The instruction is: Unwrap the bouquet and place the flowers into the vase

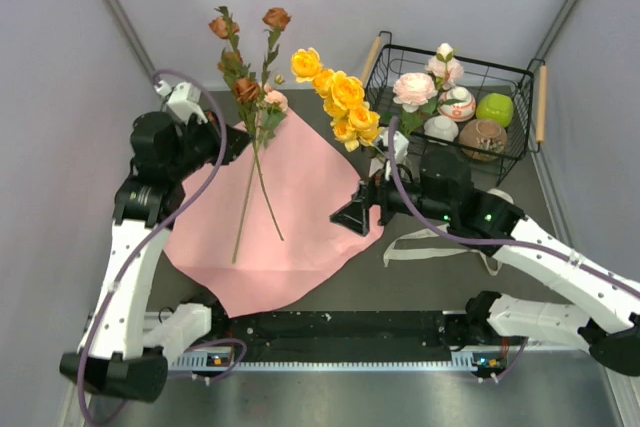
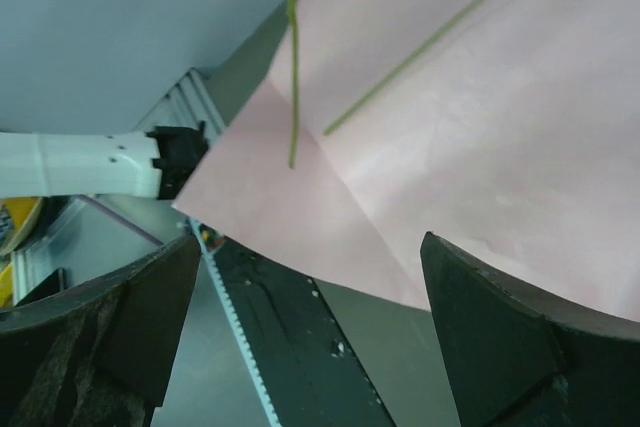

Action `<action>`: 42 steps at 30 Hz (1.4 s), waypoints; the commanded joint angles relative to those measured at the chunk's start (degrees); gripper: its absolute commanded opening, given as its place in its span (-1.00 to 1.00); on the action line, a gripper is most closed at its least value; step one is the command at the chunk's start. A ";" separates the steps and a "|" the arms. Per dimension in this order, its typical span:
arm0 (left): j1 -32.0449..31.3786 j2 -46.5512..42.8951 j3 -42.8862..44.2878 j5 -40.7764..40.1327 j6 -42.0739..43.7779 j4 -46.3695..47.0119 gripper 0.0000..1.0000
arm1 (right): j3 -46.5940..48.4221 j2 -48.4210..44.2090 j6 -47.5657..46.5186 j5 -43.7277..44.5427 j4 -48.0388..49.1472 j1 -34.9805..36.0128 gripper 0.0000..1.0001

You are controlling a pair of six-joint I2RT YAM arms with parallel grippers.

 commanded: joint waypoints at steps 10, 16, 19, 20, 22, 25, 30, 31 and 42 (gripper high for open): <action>0.06 -20.62 -6.53 14.80 -4.30 15.70 -1.00 | 26.67 20.84 -5.06 0.92 7.45 13.80 0.55; 0.06 -23.27 -6.62 24.46 -4.65 19.39 -1.00 | 32.22 24.98 -5.59 -0.31 7.71 14.07 0.18; 0.06 -23.36 -6.88 27.37 -5.96 21.76 -1.00 | 33.19 25.51 -5.59 -0.49 8.32 14.16 -0.09; 0.06 -23.27 -7.23 29.03 -6.32 22.46 -1.00 | 33.36 25.42 -5.59 -0.84 8.59 14.07 -0.15; 0.06 -23.09 -7.50 30.36 -7.37 24.22 -1.00 | 33.45 25.16 -5.50 -1.36 8.94 14.07 -0.25; 0.06 -22.92 -7.85 31.51 -7.46 24.84 -1.00 | 32.66 23.49 -5.68 -1.37 9.29 14.07 -0.21; -0.03 -22.22 -8.82 35.01 -8.77 26.33 -1.00 | 29.32 18.48 -5.77 1.88 13.33 14.07 0.36; -0.03 -22.21 -9.17 35.46 -9.13 27.03 -1.00 | 29.49 18.30 -5.68 2.23 13.51 14.07 0.40; -0.03 -21.95 -9.70 38.63 -9.66 27.57 -1.00 | 32.31 18.92 -2.25 2.15 17.02 13.98 0.05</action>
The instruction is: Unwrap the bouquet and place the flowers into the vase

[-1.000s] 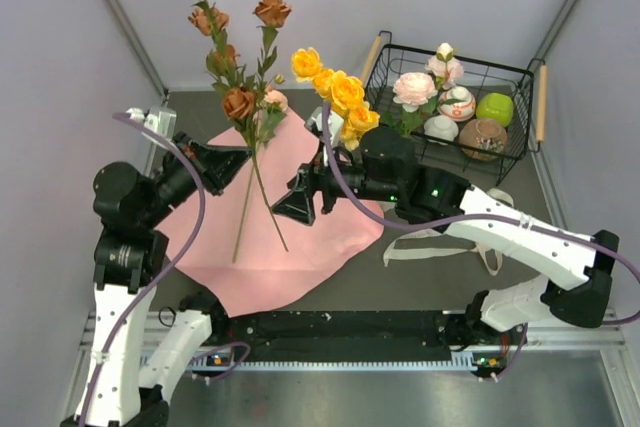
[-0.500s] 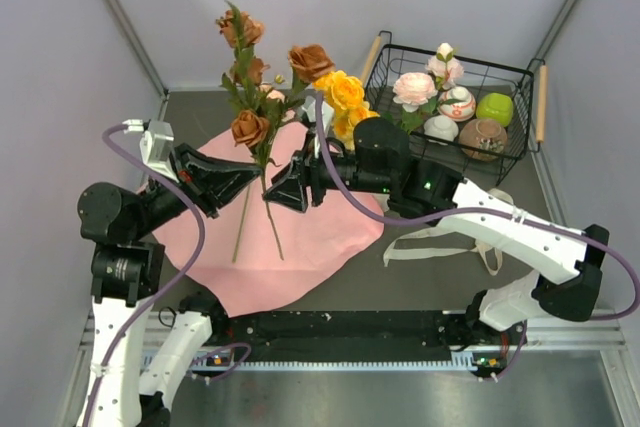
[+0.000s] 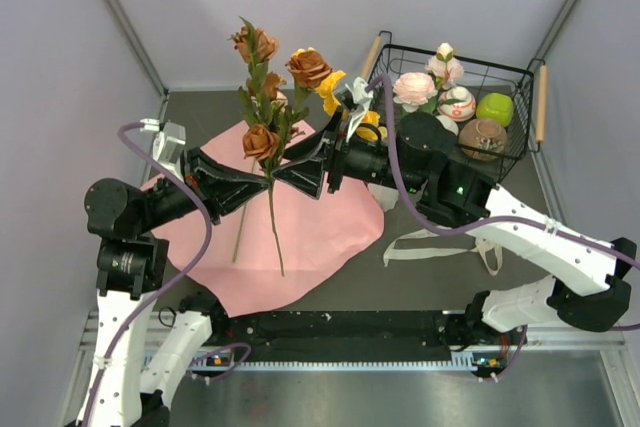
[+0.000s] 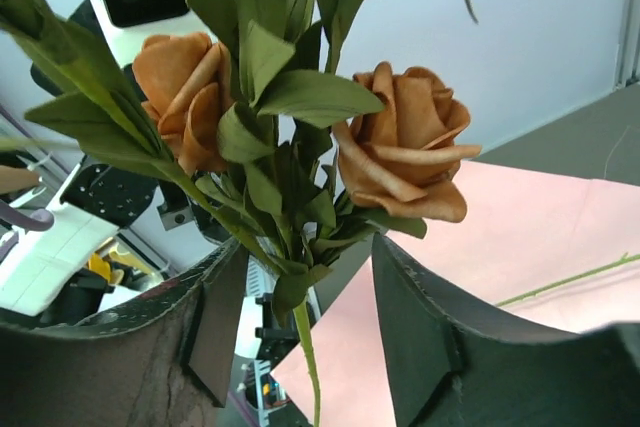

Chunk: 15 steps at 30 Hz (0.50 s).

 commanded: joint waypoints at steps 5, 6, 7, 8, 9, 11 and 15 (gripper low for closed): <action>-0.09 0.56 -0.02 3.69 -1.56 3.96 -1.00 | 2.67 1.11 3.15 -2.27 5.62 0.41 -0.13; -0.09 0.65 -0.02 3.86 -1.64 3.96 -1.00 | 2.76 1.28 3.33 -2.45 5.80 0.32 -0.16; -0.09 0.74 -0.02 3.86 -1.82 3.96 -1.00 | 2.85 1.37 3.59 -2.54 5.80 0.32 -0.17; -0.09 0.92 -0.02 4.13 -1.91 3.96 -1.00 | 2.93 1.72 3.77 -2.88 5.80 0.41 -0.18; -0.09 1.00 -0.10 4.22 -2.17 3.96 -1.00 | 3.02 1.81 3.94 -2.97 5.80 0.32 -0.18; -0.35 1.18 -0.19 4.39 -2.35 3.88 -1.00 | 3.11 2.25 4.21 -3.68 5.80 0.41 -0.18; -0.53 1.53 -0.45 4.74 -2.44 3.96 -1.00 | 2.93 2.43 4.47 -4.12 5.80 0.32 -0.20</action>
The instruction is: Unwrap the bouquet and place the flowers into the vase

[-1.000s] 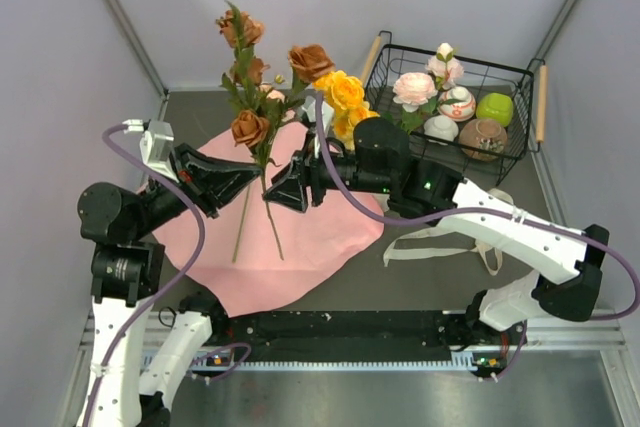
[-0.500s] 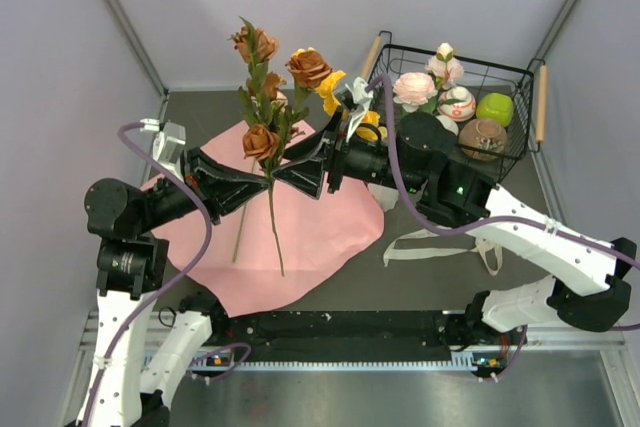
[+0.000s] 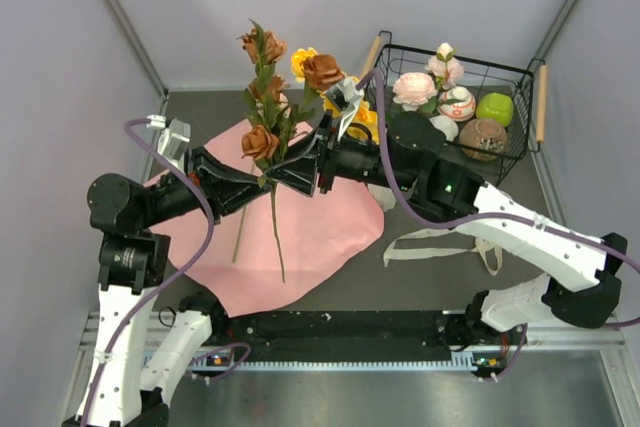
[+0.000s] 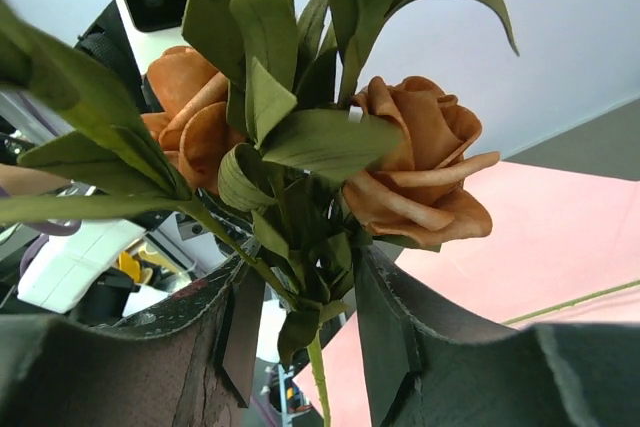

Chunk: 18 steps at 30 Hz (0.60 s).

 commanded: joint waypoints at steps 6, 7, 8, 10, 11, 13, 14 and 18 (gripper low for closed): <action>-0.36 0.22 -0.46 0.61 -0.23 2.85 -1.00 | 2.19 -0.92 -0.90 -0.62 2.43 0.32 -0.84; -0.36 0.39 -0.02 0.09 0.12 2.85 -1.00 | 1.93 -1.36 -1.43 0.51 2.43 0.32 -0.90; -0.36 0.74 0.25 0.08 0.47 2.24 -0.96 | 1.75 -1.97 -1.96 1.22 2.43 0.32 -0.95; -0.36 1.45 1.03 -0.35 2.05 -0.39 -0.61 | 1.75 -3.55 -3.98 3.32 0.78 0.41 -1.00; -0.36 1.45 1.04 -0.62 2.58 -1.01 -0.42 | 1.75 -4.17 -4.68 4.30 -0.11 0.41 -1.00; -0.36 1.28 0.87 -1.06 3.72 -1.63 -0.01 | 1.49 -6.62 -7.32 6.84 -1.60 0.41 -1.00; -0.36 1.19 0.86 -1.76 4.95 -2.07 0.08 | 1.40 -7.51 -8.29 7.64 -3.52 0.32 -1.00; -0.27 0.92 1.13 -4.05 8.21 -5.67 0.28 | 1.22 -13.04 -15.83 12.03 -9.68 0.32 -1.00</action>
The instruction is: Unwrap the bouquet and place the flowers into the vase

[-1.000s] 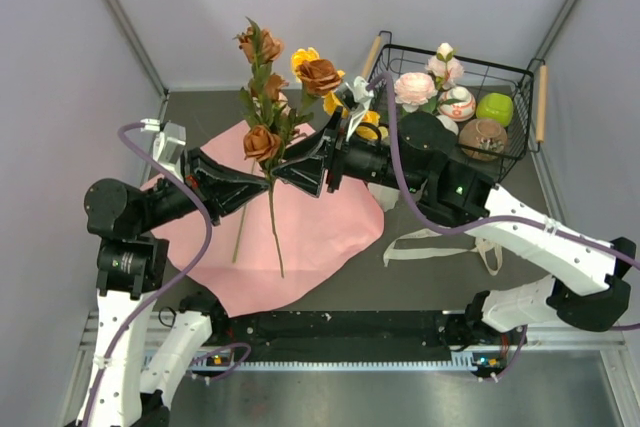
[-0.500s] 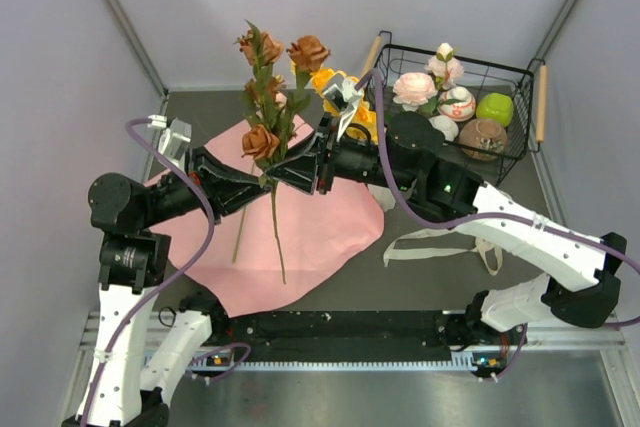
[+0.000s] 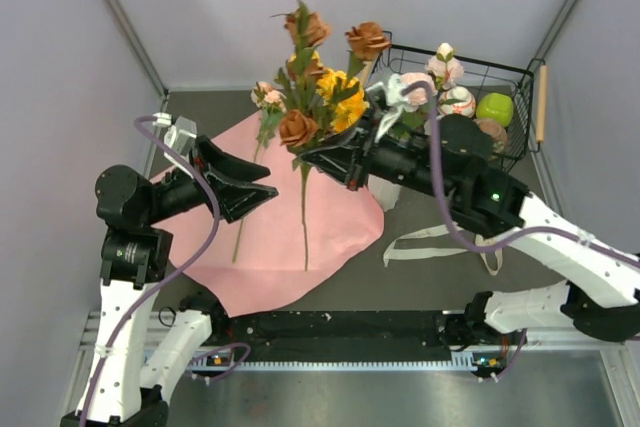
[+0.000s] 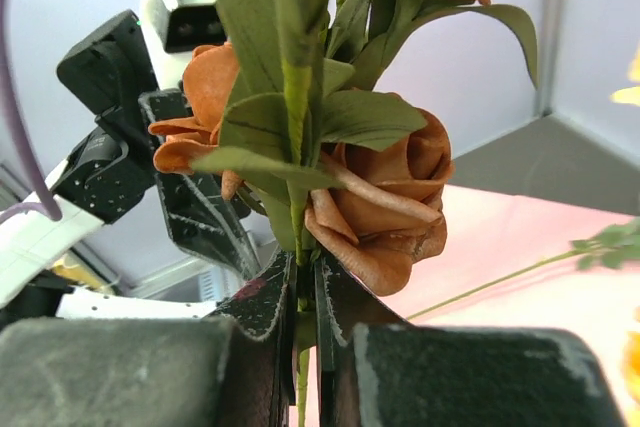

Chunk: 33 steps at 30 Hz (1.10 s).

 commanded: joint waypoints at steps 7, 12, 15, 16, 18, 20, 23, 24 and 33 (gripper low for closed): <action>-0.07 1.47 0.60 -6.67 7.35 -6.40 0.36 | -2.42 -16.18 -26.16 26.61 -8.62 0.30 -1.00; -0.07 2.62 0.07 -8.52 7.00 -6.48 0.40 | -1.81 -15.39 -35.83 37.20 -6.61 -1.45 -1.00; -0.07 2.88 -0.19 -9.57 7.35 -7.53 0.41 | -2.51 -15.56 -37.07 37.30 -2.75 -4.78 -1.00; -0.07 2.80 -0.28 -9.83 7.53 -7.80 0.41 | -3.04 -15.65 -36.99 37.12 -1.87 -5.93 -1.00; -0.07 2.80 -0.28 -10.54 8.14 -8.68 0.42 | -3.92 -15.74 -37.25 36.34 1.47 -8.82 -1.00; -0.07 2.53 -0.28 -10.98 8.75 -9.82 0.42 | -6.11 -16.18 -37.69 34.41 6.02 -10.24 -1.00; -0.07 2.18 -0.63 -11.24 9.11 -10.53 0.43 | -8.66 -16.36 -38.92 32.38 10.35 -11.74 -1.00; -0.07 2.18 -0.72 -11.33 9.11 -10.79 0.43 | -9.01 -16.27 -38.92 32.03 12.01 -11.91 -1.00; -0.07 2.27 -1.25 -11.77 9.11 -10.79 0.43 | -11.30 -15.56 -40.23 30.62 17.56 -12.27 -1.00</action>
